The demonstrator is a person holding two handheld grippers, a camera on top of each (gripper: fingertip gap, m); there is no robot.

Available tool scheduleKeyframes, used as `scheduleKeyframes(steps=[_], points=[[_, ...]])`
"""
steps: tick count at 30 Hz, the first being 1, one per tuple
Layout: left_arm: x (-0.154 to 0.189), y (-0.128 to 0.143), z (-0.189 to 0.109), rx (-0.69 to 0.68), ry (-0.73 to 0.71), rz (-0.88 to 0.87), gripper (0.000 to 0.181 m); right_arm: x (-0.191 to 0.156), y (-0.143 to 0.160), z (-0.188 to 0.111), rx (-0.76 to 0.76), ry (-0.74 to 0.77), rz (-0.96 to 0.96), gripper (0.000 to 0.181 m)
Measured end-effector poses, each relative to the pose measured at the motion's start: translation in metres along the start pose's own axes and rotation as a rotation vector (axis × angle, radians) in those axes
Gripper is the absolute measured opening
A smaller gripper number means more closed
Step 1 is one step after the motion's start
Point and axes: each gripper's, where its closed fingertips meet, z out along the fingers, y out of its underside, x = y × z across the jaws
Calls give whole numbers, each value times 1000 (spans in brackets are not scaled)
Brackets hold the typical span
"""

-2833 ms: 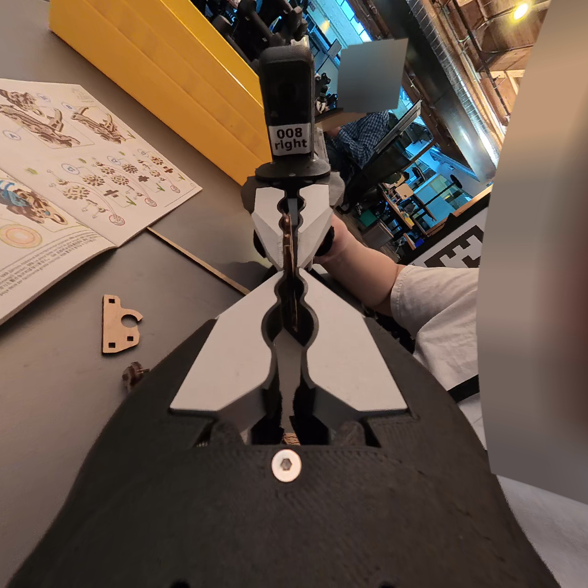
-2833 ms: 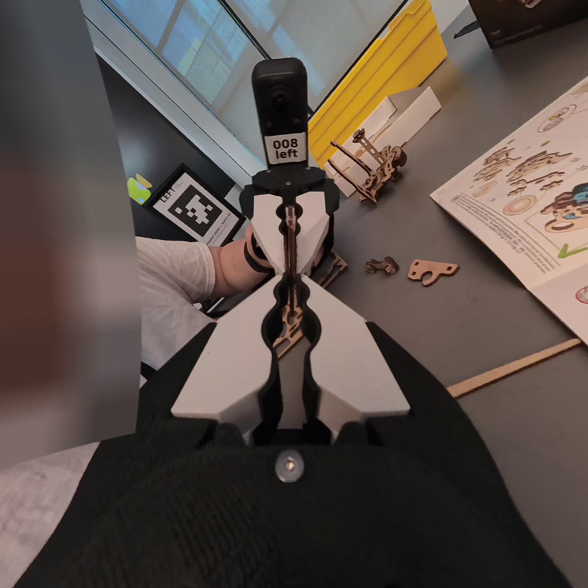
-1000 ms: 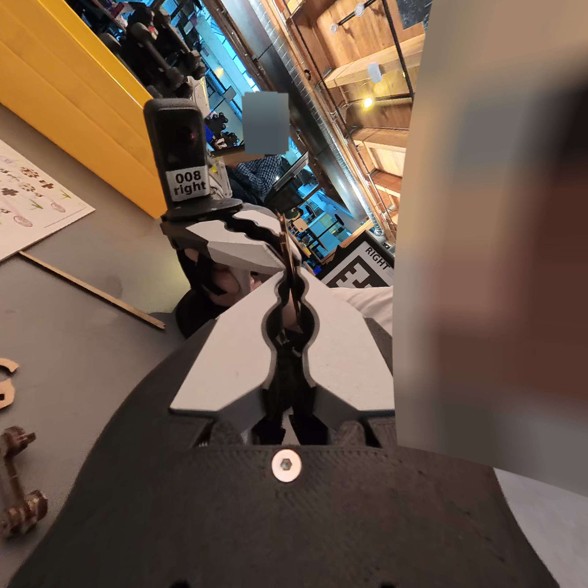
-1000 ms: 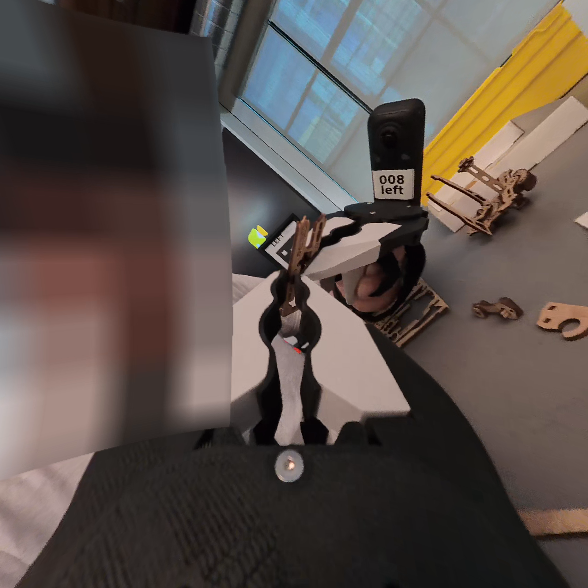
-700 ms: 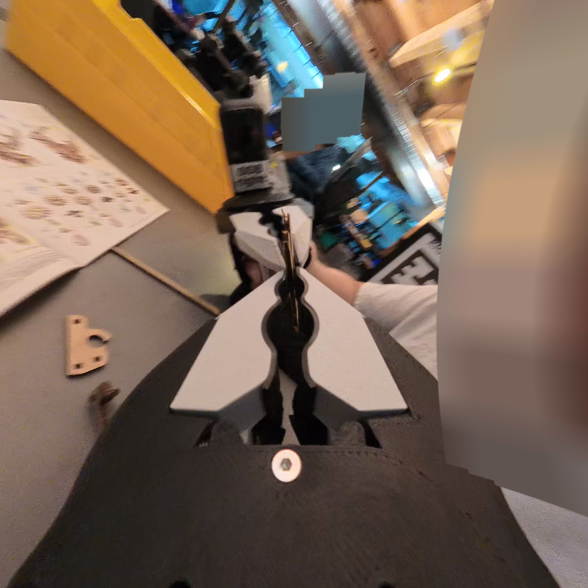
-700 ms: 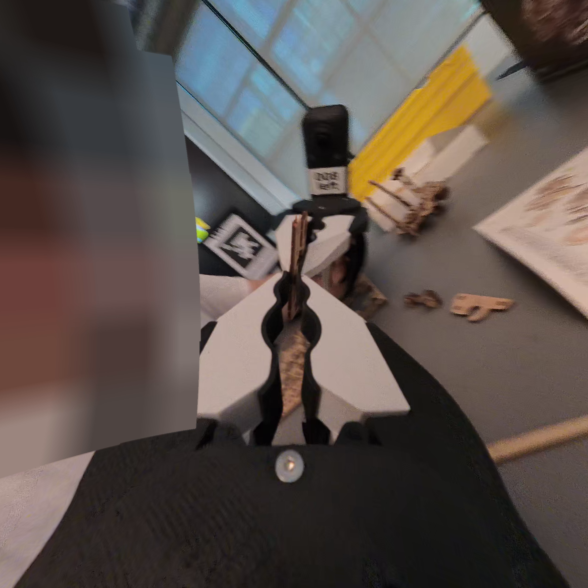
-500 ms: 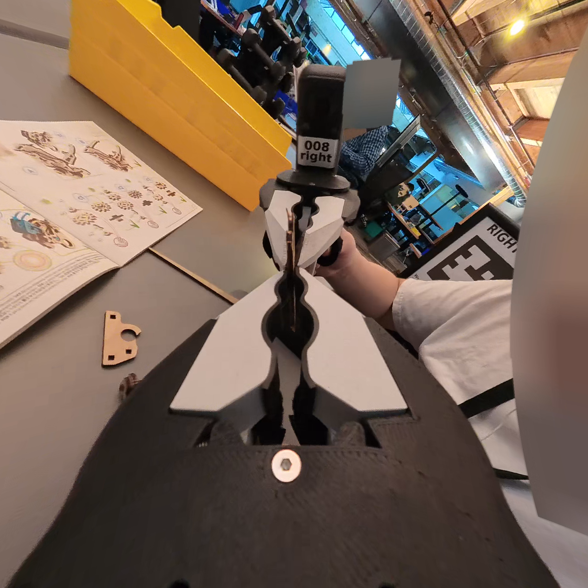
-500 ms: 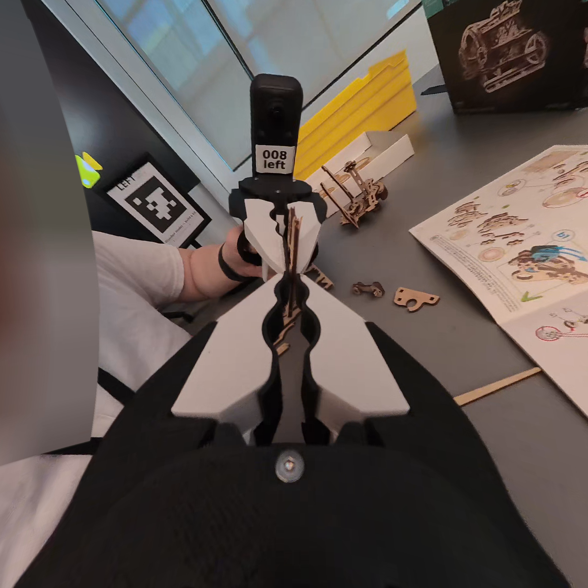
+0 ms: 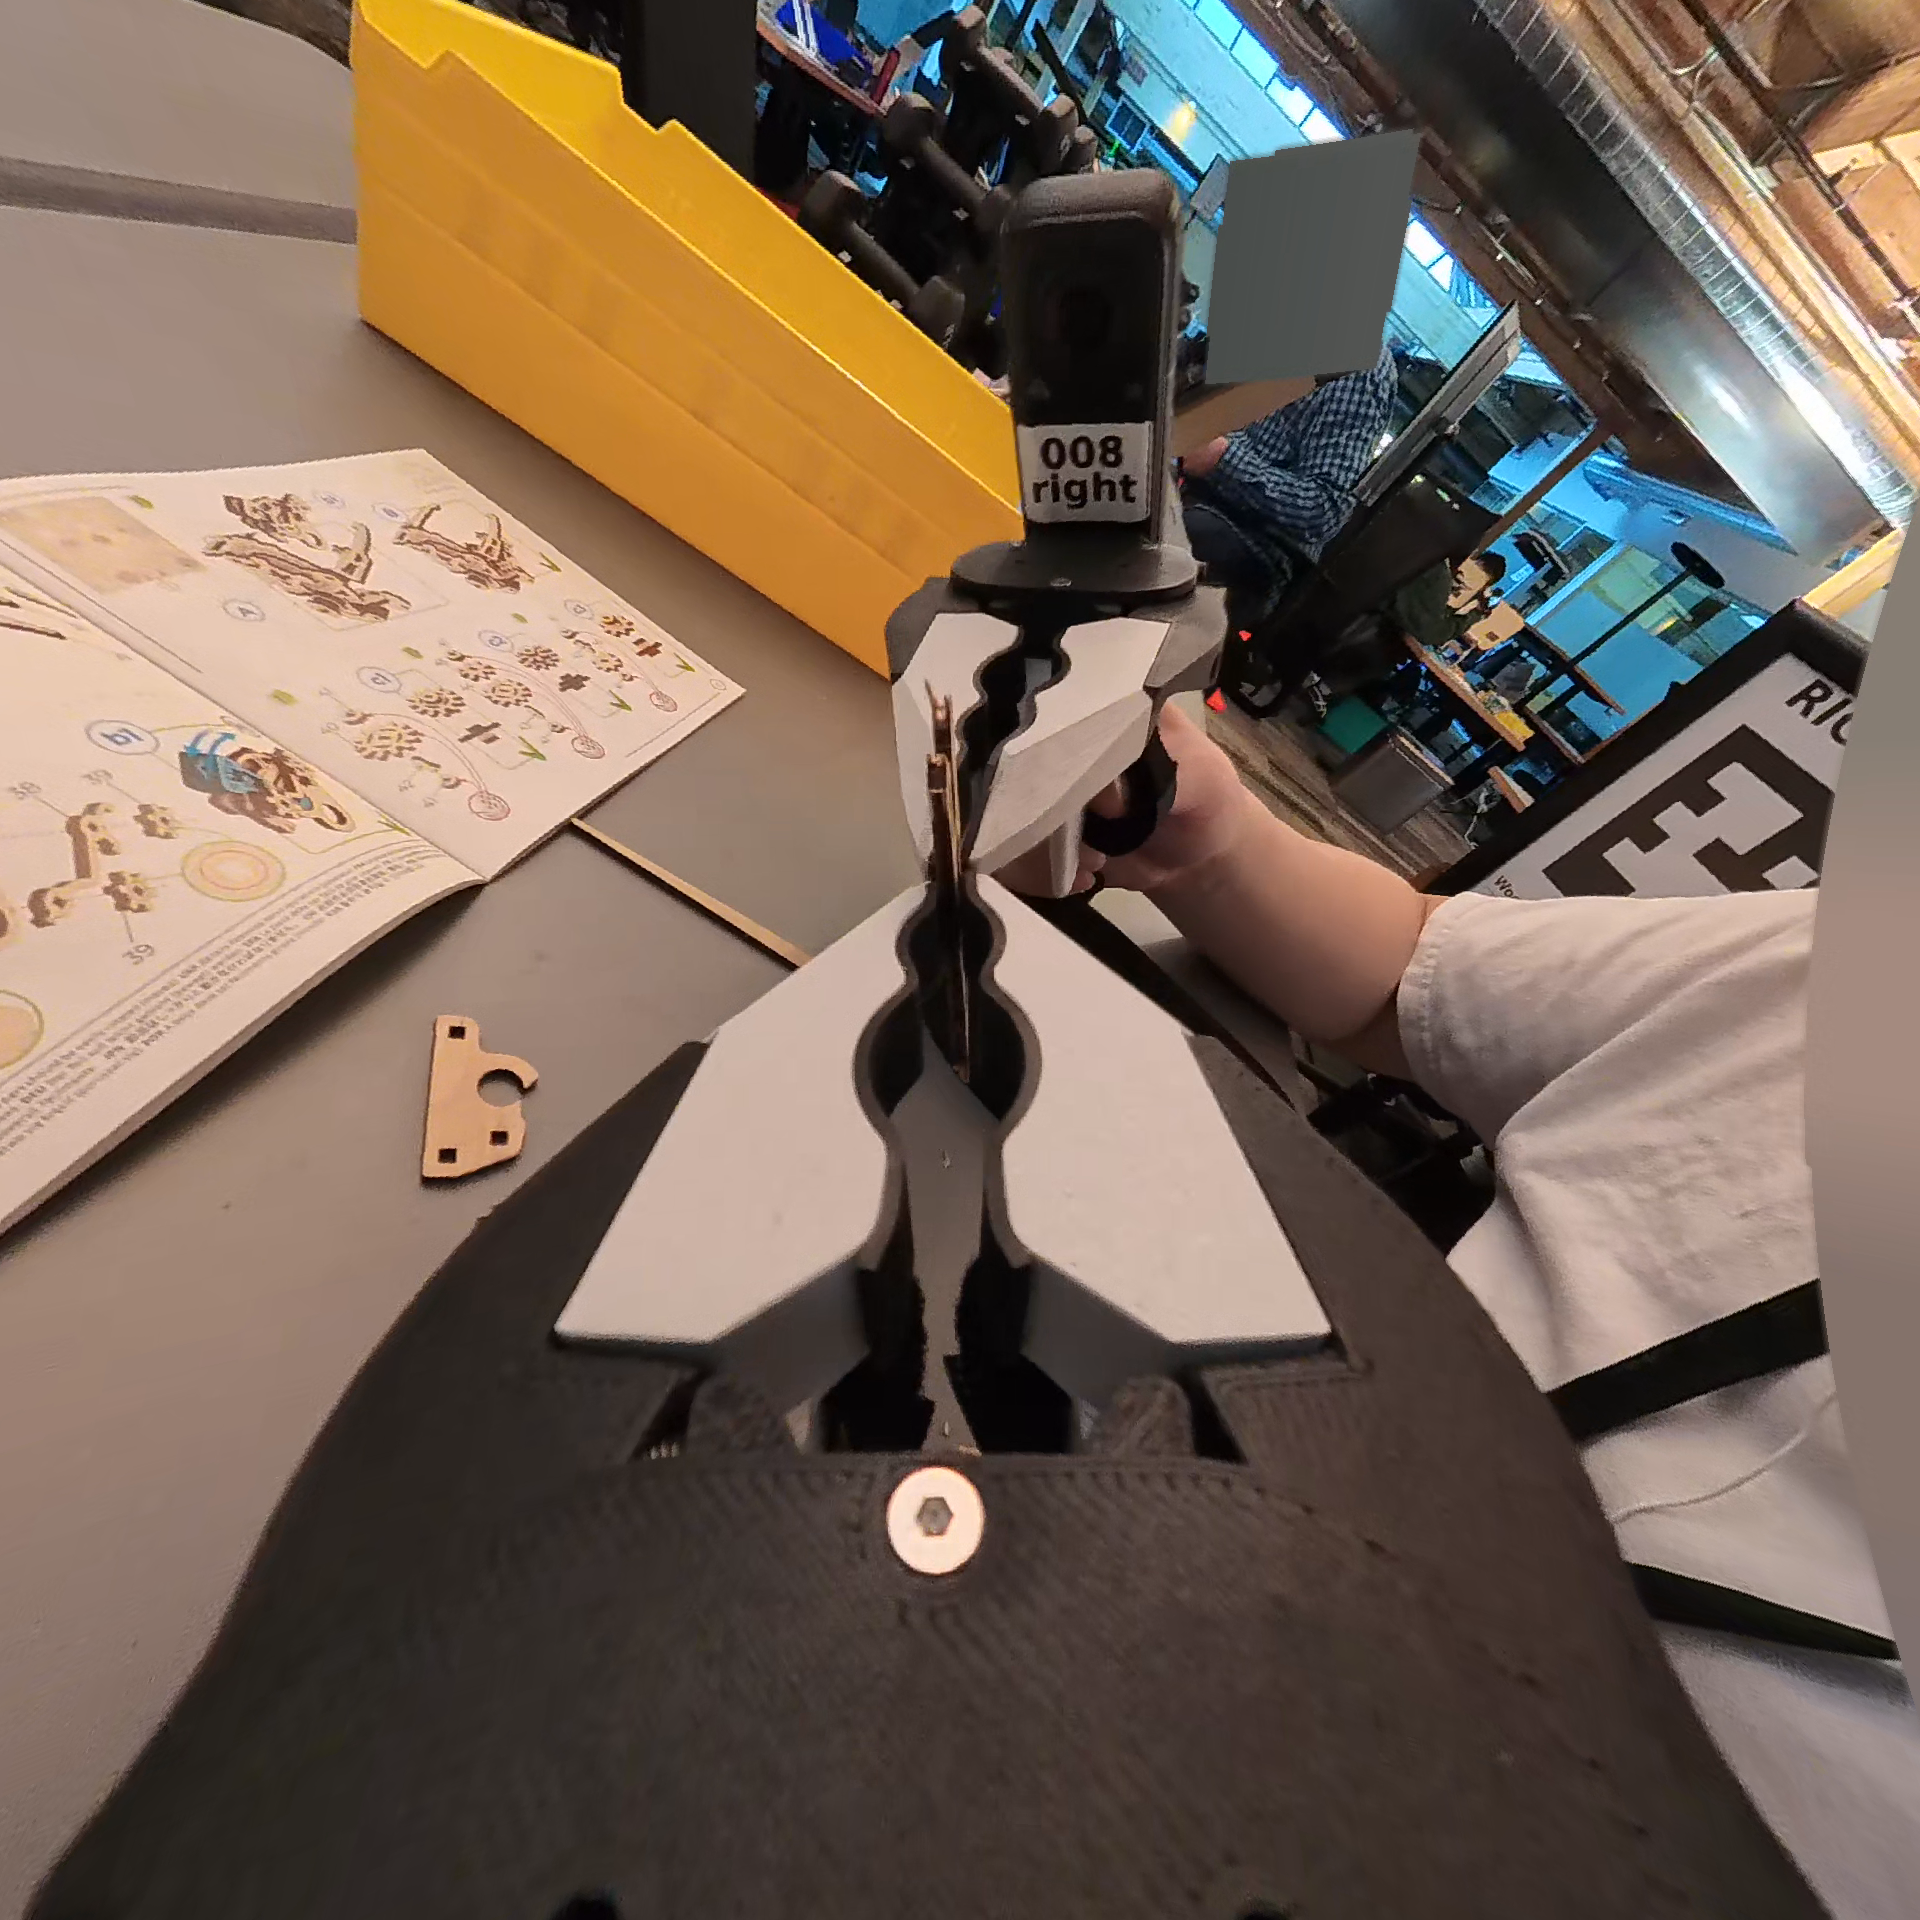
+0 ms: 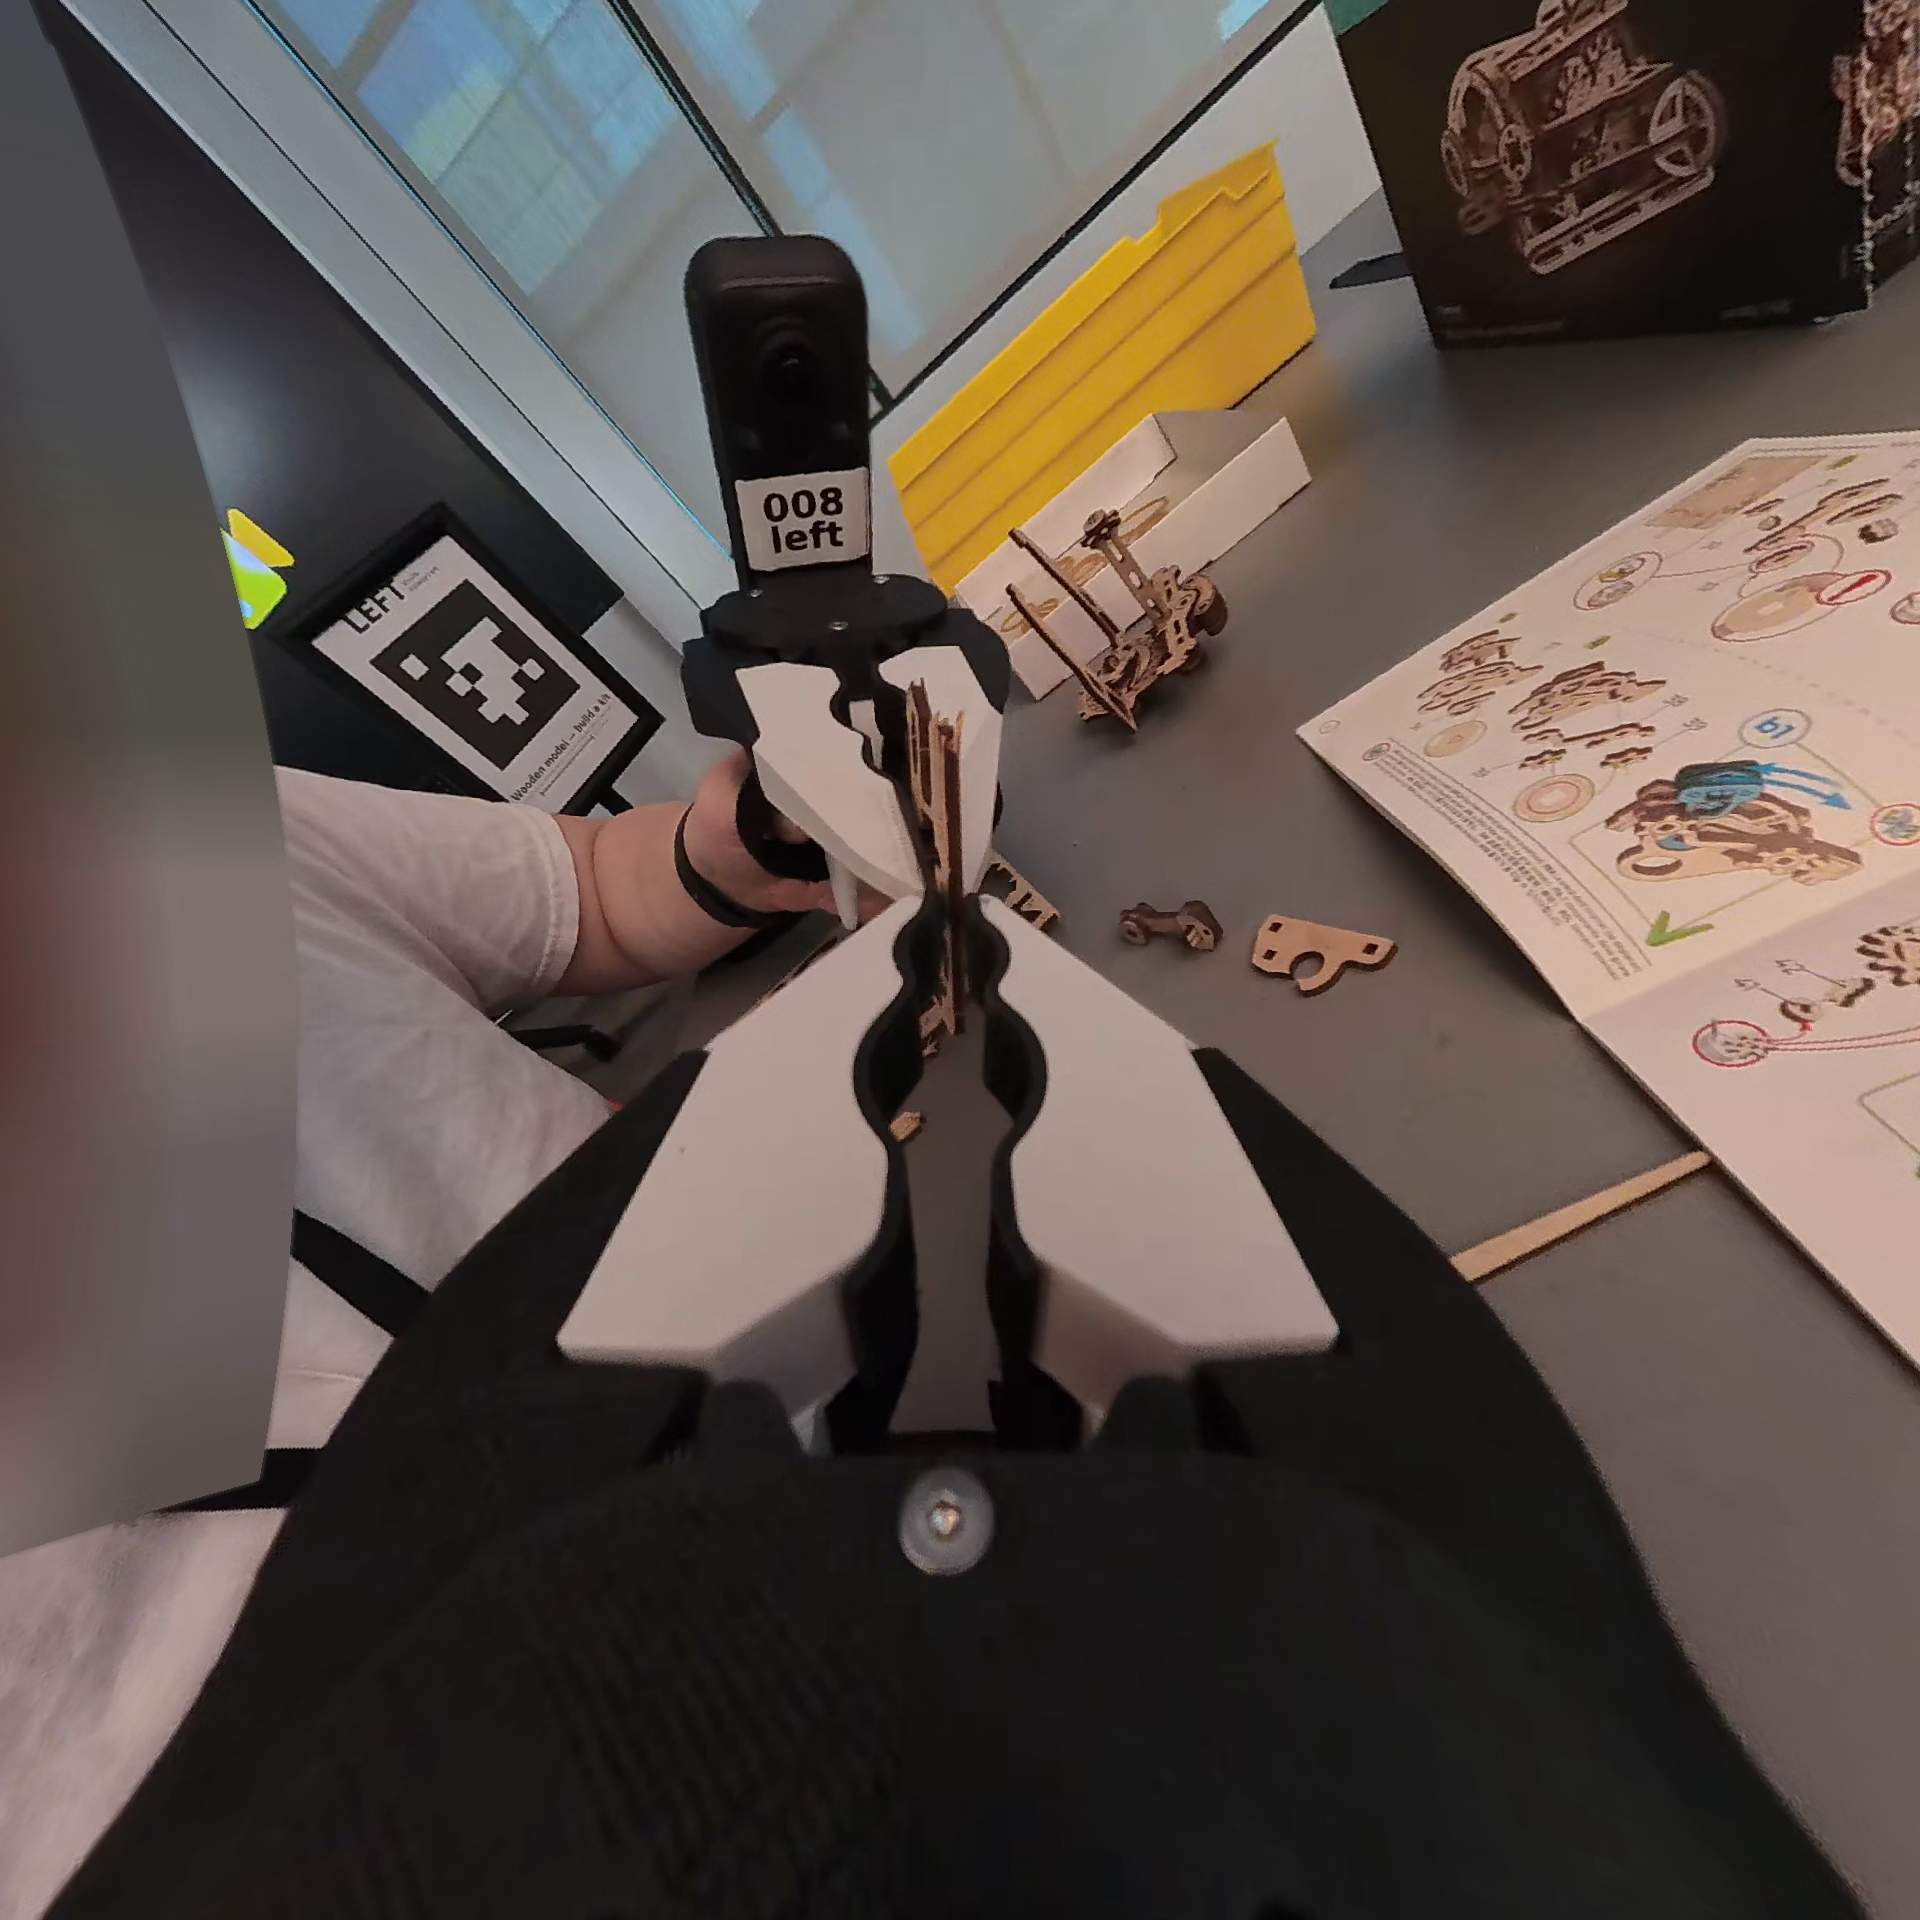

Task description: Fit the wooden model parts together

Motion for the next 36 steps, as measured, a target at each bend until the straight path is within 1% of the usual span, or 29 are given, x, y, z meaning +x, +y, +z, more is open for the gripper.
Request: scheduleKeyframes(steps=[7,12,17,20,23,26,27,28,31,33,36], points=[[-6,3,1,-14,-31,-4,0,7,2,1,-9,48,-3,0],[-7,4,3,-4,-89,26,0,9,3,-1,-17,73,-6,0],[-9,0,3,43,-146,42,0,12,-1,0,14,165,-47,0],[-15,4,4,35,-197,53,1,20,2,2,13,233,-60,0],[-21,7,5,31,-217,47,1,26,4,3,6,311,-111,0],[-23,7,5,29,-209,30,1,28,5,3,6,322,-123,0],[-23,7,4,28,-199,22,1,26,4,3,10,304,-127,0],[-20,5,4,38,-160,-12,0,22,3,2,23,265,-113,0],[-9,-2,0,82,10,-152,0,9,-4,-1,72,78,11,0],[-10,-5,-2,105,33,-176,0,5,-8,-4,103,16,29,0],[-11,-5,-3,98,32,-166,0,7,-12,-7,117,37,7,0]])
